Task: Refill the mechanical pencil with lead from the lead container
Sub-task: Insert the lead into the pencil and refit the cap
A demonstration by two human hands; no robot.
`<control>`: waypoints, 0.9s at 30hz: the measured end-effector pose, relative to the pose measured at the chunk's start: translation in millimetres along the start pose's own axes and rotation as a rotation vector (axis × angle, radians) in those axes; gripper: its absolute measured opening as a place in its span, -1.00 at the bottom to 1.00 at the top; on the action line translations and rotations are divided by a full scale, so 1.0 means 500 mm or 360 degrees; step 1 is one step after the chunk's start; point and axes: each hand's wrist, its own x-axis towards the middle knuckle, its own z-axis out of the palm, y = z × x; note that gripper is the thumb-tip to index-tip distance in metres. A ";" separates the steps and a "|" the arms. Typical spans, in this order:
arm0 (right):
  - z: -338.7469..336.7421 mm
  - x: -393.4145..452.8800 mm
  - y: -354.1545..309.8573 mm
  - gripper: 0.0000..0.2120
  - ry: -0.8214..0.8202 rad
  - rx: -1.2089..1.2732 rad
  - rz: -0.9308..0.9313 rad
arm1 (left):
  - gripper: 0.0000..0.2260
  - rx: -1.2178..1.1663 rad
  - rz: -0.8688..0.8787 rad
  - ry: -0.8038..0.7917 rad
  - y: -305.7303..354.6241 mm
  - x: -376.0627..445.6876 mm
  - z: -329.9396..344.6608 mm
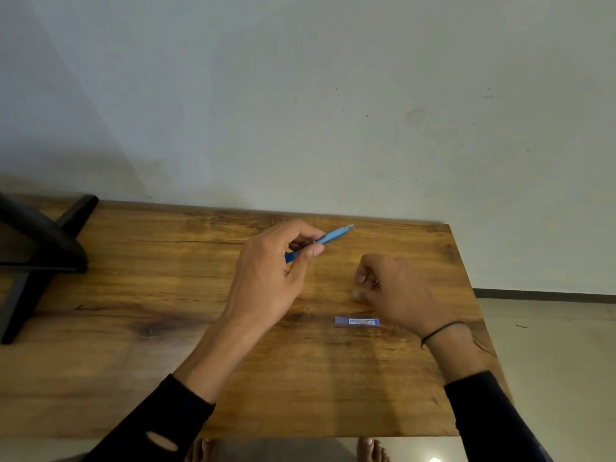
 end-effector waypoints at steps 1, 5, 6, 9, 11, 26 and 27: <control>0.010 0.000 -0.002 -0.80 -0.0041 -0.0049 0.0011 | -0.88 0.0007 0.0003 -0.0008 0.001 -0.001 0.001; 0.026 0.002 -0.009 -0.75 -0.0057 -0.0162 -0.0006 | -0.89 0.0050 0.0007 -0.0031 0.004 -0.002 0.000; 0.026 0.002 -0.009 -0.74 -0.0058 -0.0168 -0.0009 | -0.89 0.0071 -0.0004 -0.0042 0.004 -0.002 -0.002; 0.015 0.000 -0.005 -0.80 -0.0103 -0.0121 0.0034 | -0.89 0.0364 -0.0067 -0.0170 0.000 -0.008 0.000; -0.004 0.000 0.005 -0.84 -0.0081 -0.0057 0.0074 | -0.88 0.0677 -0.0121 -0.0344 -0.008 -0.016 0.007; -0.066 -0.018 0.019 -0.82 0.0106 0.0223 0.0077 | -0.63 0.0949 -0.0118 -0.0648 -0.025 -0.048 0.081; -0.069 -0.018 0.020 -0.82 0.0127 0.0235 0.0075 | -0.63 0.0919 -0.0026 -0.0704 -0.016 -0.055 0.091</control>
